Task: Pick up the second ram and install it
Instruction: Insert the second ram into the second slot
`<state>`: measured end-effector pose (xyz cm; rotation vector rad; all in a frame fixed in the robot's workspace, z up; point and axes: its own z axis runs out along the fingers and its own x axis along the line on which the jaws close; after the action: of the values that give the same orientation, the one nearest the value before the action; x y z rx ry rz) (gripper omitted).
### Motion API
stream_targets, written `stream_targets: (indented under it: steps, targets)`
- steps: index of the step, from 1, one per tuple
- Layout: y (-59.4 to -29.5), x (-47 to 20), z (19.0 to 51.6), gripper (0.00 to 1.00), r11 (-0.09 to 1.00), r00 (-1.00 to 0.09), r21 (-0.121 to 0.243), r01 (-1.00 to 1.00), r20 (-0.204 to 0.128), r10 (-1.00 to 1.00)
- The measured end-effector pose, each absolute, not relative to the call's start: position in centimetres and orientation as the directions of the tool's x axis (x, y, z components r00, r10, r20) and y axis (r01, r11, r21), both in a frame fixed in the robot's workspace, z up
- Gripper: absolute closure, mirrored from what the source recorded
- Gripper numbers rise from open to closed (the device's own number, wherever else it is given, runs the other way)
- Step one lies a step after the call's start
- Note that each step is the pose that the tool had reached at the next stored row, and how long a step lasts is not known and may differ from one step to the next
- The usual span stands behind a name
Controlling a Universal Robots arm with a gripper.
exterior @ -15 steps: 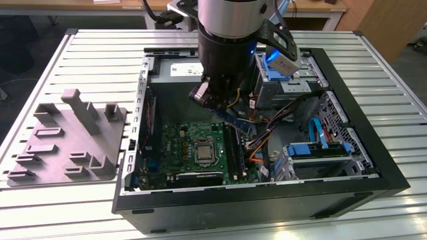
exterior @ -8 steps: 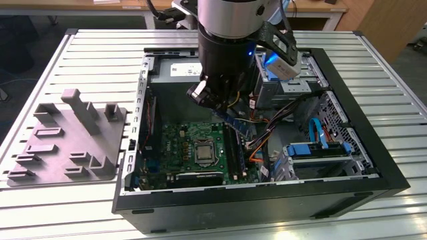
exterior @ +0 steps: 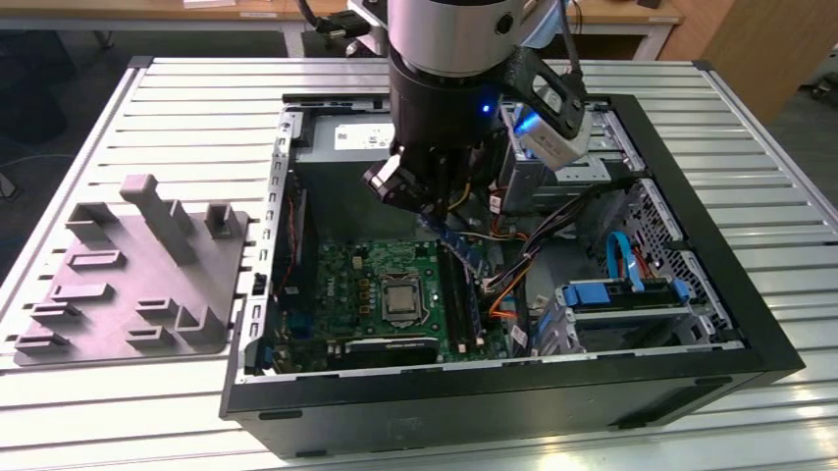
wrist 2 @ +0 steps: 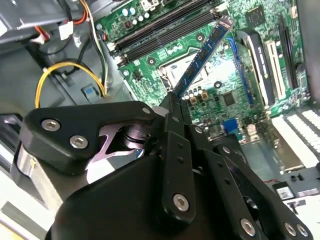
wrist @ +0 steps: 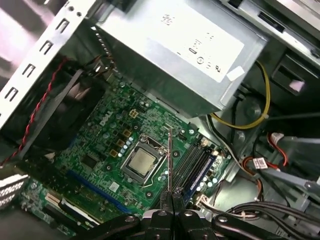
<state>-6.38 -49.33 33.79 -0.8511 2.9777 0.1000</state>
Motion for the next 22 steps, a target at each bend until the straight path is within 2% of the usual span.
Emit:
stream_targets:
  steps: [22]
  targets:
    - [-49.33, -6.38, 33.55, 0.88, 0.980, -0.980, 0.050, -0.192, -0.059, -0.189]
